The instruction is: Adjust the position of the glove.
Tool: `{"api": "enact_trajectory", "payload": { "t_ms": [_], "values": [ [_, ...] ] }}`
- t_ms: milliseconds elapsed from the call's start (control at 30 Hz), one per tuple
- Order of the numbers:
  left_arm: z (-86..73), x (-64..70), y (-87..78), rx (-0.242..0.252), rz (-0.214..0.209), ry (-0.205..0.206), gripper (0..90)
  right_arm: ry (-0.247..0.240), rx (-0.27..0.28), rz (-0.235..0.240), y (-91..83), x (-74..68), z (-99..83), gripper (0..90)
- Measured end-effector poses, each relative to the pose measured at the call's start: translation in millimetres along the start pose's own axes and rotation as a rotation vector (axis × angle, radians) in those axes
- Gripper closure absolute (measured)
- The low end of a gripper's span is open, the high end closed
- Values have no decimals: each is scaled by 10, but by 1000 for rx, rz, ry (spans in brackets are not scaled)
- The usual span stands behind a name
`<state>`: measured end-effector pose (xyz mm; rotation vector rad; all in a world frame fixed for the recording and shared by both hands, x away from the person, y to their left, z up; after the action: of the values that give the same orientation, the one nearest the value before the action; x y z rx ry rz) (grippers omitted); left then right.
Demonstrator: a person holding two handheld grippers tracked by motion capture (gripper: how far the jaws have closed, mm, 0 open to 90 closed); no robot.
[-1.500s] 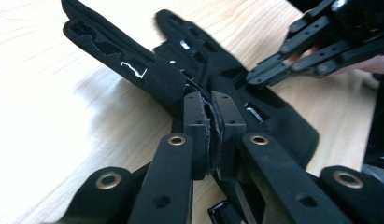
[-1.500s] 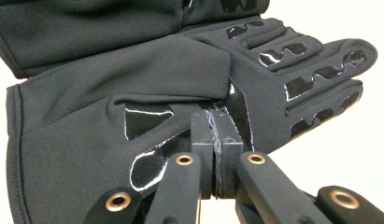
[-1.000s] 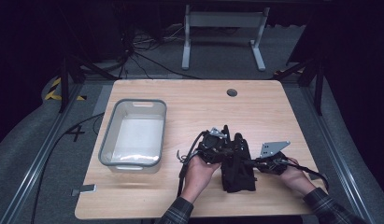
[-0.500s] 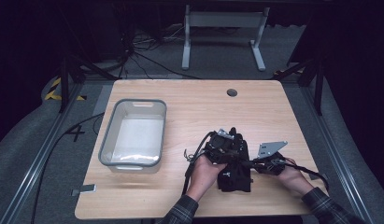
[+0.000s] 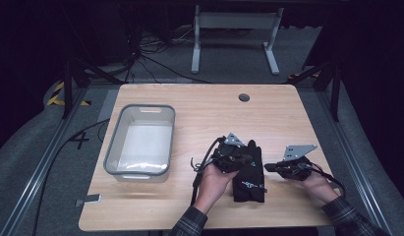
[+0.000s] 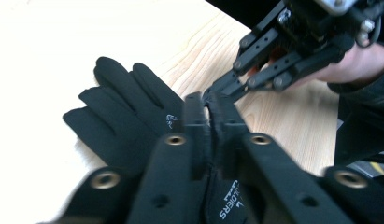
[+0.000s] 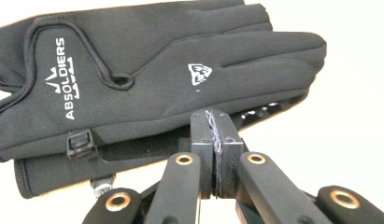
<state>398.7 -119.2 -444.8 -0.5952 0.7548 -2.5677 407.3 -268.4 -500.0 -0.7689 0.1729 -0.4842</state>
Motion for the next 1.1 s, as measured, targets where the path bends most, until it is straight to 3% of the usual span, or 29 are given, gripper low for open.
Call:
{"api": "enact_trajectory", "payload": {
  "t_ms": [133,267,433,467,733,1100],
  "values": [
    [-122,-95,-24,-43,56,5,898,17,27,16,-57,-16,38,899],
    [-303,-169,36,-92,64,-11,897,13,54,54,-30,-131,153,899],
    [-369,-189,130,-113,60,-20,897,-22,52,74,67,-234,259,899],
    [-384,-182,189,-124,57,-18,897,-37,30,73,150,-246,263,899],
    [-463,-147,394,-173,47,-5,896,-66,-58,54,293,-186,109,899],
    [-472,-220,454,-197,75,13,897,-73,-67,73,307,-233,74,900]
  ]
}}
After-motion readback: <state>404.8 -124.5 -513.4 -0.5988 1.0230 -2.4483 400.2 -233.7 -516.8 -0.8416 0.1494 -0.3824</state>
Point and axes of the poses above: each handheld gripper's, and its own axes: y roughly forward along the jaws, z roughly out of its top, x roughly to its right, the point moved 9 cm from there along y, roughly forward along the jaws, and after that the axes turned 1 degree about -x, right-handed, at the moved point
